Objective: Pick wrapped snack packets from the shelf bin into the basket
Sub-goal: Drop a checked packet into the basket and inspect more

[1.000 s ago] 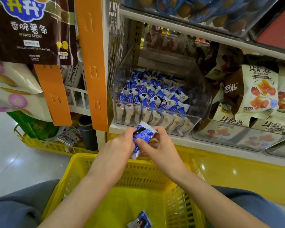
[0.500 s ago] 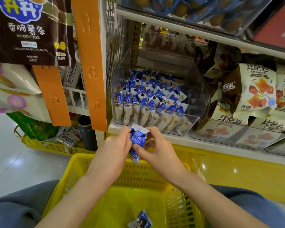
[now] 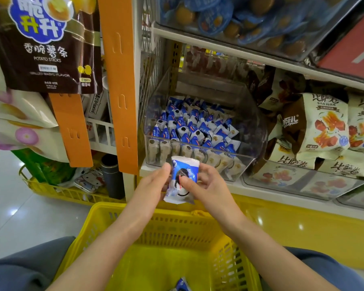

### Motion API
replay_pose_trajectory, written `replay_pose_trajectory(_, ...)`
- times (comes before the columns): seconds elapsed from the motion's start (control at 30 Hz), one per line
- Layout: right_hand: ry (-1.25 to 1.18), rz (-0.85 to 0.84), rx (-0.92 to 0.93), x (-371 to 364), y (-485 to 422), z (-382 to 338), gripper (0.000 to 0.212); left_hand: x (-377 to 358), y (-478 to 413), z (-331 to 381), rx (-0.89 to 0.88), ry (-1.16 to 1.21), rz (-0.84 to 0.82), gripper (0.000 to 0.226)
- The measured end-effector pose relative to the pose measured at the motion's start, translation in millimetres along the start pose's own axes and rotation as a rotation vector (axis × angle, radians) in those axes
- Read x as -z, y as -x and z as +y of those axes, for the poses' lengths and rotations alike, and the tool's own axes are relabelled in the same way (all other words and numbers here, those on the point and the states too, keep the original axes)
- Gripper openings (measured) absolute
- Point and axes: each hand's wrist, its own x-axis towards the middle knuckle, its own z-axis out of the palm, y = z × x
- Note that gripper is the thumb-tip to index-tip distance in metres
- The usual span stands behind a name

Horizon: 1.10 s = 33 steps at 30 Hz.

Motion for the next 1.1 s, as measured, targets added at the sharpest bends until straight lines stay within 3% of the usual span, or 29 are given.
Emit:
replay_pose_trajectory(0.13, 0.042, 0.051, 0.150, 4, -1, -2, 0.006, -3, 5, 5, -0.080, -0.049, -0.084, 0.014)
replay_pose_trajectory(0.33, 0.147, 0.082, 0.255, 12, -3, -15, 0.012, -5, 5, 9, -0.142, 0.003, -0.092, 0.020)
replay_pose_trajectory(0.4, 0.186, 0.015, 0.234, 17, -6, -26, 0.007, -4, 3, 10, -0.160, 0.019, -0.081, 0.021)
replay_pose_trajectory(0.47, 0.244, -0.042, 0.222, 23, -11, -42, 0.018, -3, 0, 11, -0.181, 0.044, -0.051, 0.020)
replay_pose_trajectory(0.6, 0.436, 0.039, 0.298, 45, -44, -73, 0.014, 4, -10, 18, -0.216, 0.105, 0.024, 0.016)
replay_pose_trajectory(0.77, 0.681, 0.195, 0.074, 71, -106, -79, 0.030, 7, -20, 25, -0.269, 0.192, 0.049, 0.018)
replay_pose_trajectory(1.1, 1.048, 0.176, -0.303, 77, -155, -54, 0.034, 8, -32, 28, -0.268, 0.226, 0.016, 0.014)
